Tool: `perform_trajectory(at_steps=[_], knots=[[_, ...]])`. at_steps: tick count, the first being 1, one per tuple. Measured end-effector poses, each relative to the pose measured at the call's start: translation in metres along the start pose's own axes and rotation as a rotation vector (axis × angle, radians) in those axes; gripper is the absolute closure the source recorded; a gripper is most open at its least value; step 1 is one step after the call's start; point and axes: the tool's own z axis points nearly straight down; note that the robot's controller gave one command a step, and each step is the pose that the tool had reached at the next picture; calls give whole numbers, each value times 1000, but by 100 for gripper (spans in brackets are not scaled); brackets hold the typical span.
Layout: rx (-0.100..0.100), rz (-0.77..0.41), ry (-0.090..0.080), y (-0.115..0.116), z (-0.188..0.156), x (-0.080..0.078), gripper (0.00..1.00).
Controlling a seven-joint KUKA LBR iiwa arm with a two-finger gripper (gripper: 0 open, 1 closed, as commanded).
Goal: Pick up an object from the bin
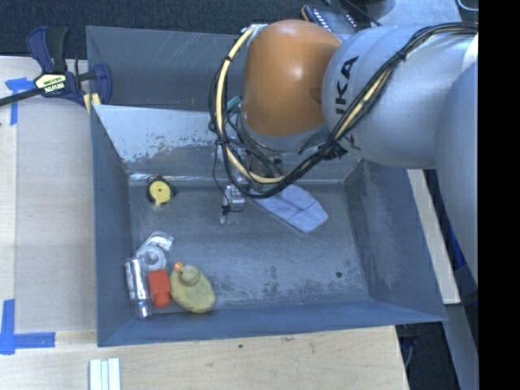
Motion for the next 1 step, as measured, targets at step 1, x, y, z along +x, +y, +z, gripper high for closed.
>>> perform_trajectory(at_steps=[1], knots=[[-1, 1, -2, 0, -2, 0, 0]])
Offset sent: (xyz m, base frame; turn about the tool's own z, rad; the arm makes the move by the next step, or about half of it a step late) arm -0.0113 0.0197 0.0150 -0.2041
